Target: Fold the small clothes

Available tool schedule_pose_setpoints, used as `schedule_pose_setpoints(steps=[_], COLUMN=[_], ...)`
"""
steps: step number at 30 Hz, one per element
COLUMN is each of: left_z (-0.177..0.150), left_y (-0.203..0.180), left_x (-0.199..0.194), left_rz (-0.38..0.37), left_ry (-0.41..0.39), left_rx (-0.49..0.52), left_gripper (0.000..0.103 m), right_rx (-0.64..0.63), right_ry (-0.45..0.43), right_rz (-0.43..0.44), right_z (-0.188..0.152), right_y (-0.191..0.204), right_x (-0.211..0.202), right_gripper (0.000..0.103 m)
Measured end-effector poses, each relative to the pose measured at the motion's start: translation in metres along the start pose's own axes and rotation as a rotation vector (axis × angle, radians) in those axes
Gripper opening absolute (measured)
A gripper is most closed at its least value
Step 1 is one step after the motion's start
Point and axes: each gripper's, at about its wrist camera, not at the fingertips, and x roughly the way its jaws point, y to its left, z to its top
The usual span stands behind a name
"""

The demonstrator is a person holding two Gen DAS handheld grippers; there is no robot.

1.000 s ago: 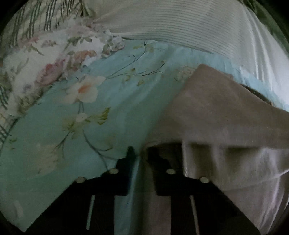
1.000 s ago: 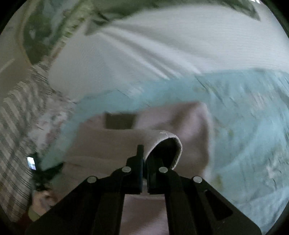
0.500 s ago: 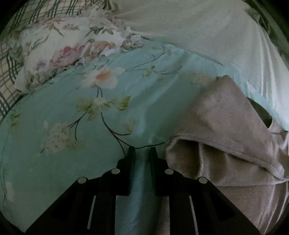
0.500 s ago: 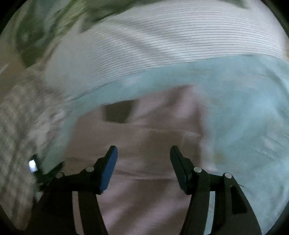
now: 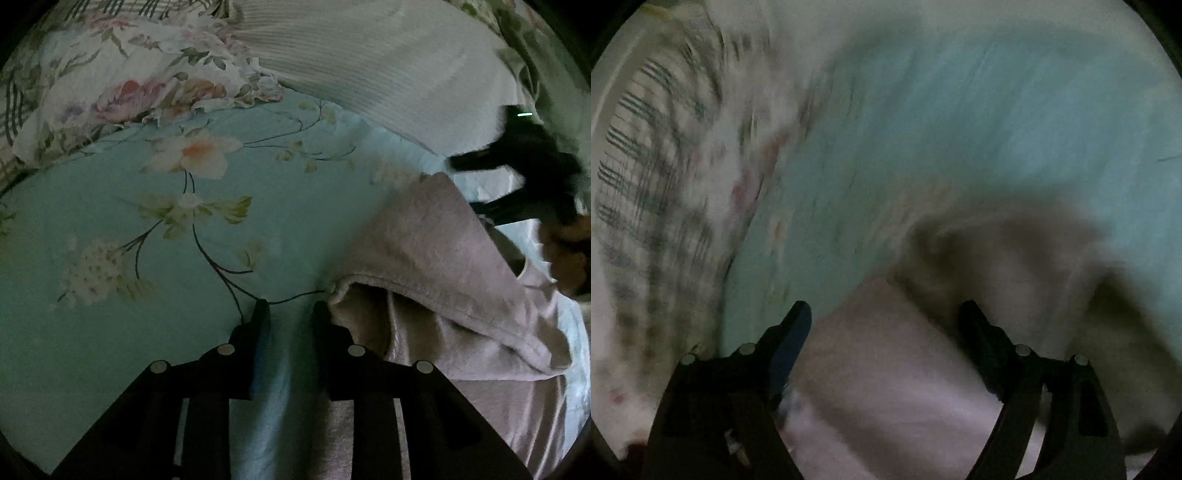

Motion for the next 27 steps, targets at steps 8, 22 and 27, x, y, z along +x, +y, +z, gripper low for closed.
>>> schedule_pose_setpoints(steps=[8,22,27], left_z=[0.0,0.004,0.01], left_y=[0.003,0.001,-0.008], left_x=[0.0,-0.003,-0.003], left_rz=[-0.036,-0.041,-0.044], left_ry=[-0.025,0.025,0.097], left_rx=[-0.034,-0.032,0.0], left_gripper=[0.028,0.043,0.043], right_rx=[-0.093,-0.078,-0.089], right_ry=[-0.111,-0.185,0.103], right_rz=[0.409,0.003,0.061], right_z=[0.025,0.021,0.02], right_y=[0.031,0.046,0.045], right_x=[0.017,-0.001,0.028], right_gripper=[0.1,0.1,0.1])
